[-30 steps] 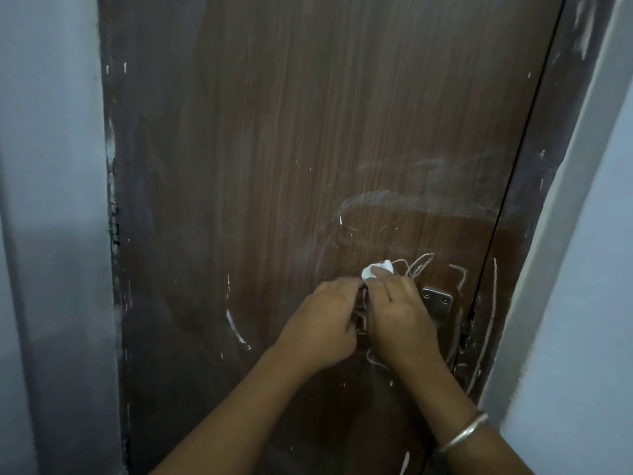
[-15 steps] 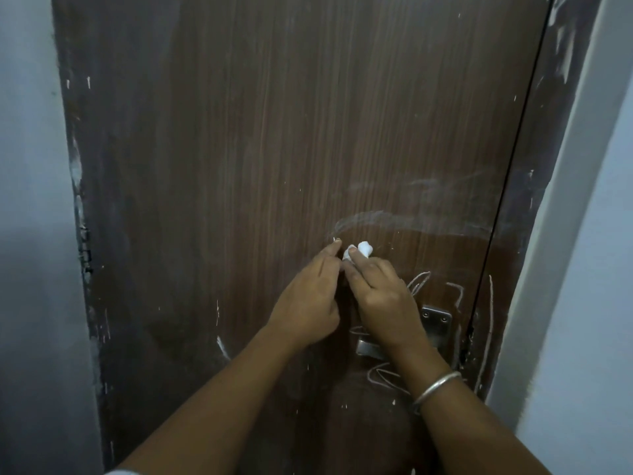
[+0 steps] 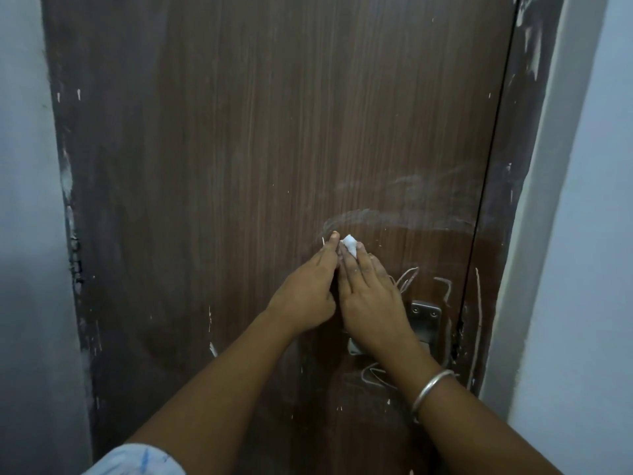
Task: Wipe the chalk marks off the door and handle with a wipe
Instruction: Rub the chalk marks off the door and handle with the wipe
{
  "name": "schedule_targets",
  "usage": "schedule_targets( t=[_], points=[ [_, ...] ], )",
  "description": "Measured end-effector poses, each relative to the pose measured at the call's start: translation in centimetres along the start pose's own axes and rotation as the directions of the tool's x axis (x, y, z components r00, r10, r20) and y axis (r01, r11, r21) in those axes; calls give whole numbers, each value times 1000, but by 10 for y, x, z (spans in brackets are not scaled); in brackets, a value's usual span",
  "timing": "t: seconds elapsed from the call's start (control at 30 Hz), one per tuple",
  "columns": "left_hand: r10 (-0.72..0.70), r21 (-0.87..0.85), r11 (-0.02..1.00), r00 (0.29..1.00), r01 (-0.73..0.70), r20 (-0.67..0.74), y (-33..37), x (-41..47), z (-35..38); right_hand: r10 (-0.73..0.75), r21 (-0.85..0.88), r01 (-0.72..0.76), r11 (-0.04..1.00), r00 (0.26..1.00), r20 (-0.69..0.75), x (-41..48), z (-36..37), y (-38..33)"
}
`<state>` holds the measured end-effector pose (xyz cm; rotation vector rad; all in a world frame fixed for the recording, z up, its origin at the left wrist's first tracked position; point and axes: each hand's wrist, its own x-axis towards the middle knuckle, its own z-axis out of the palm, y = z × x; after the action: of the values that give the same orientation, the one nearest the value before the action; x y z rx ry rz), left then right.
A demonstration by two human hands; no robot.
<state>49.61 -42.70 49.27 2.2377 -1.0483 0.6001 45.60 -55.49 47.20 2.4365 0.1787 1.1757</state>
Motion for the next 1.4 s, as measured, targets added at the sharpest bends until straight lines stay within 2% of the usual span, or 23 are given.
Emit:
schedule_targets(
  t=[0.07,0.17,0.27,0.33,0.5,0.63,0.77,0.9,0.97,1.03,1.2,1.33,1.4],
  points=[
    [-21,-2,1000,1000,21,-8,2,0,1,17,-35,-16,999,1000,24,1,-1,4],
    [-41,-14,999,999,41,-2,4,2,2,121,17,-122,992,992,44,-6,-1,9],
    [-18,13,1000,1000,18,5,8,0,3,46,76,-52,996,996,80,-9,1,1],
    [9,85,996,1000,-10,22,9,0,5,24,47,-28,999,997,71,-4,1,0],
    [-15,223,975,996,-6,93,11,5,10,292,85,-297,951,954,65,-12,-4,-3],
    [-20,304,953,996,-6,82,14,6,14,227,69,-234,970,969,96,-13,-2,0],
    [-52,394,919,994,9,99,17,7,14,352,68,-359,931,931,98,-22,-7,11],
    [-73,560,828,996,36,43,24,7,20,308,84,-317,945,946,104,-29,-5,12],
    [-46,597,802,999,36,2,27,6,22,361,64,-367,928,928,89,-30,-8,20],
    [10,611,791,1000,-11,4,28,5,24,419,68,-425,903,904,88,-34,-10,25],
    [23,561,825,997,-59,70,31,7,24,361,80,-368,926,928,90,-41,-11,25],
    [-5,524,850,995,-48,99,36,7,24,520,73,-528,846,848,105,-49,-14,32],
    [-10,509,859,994,-47,109,39,8,23,492,101,-506,857,860,136,-51,-11,30]
  ],
)
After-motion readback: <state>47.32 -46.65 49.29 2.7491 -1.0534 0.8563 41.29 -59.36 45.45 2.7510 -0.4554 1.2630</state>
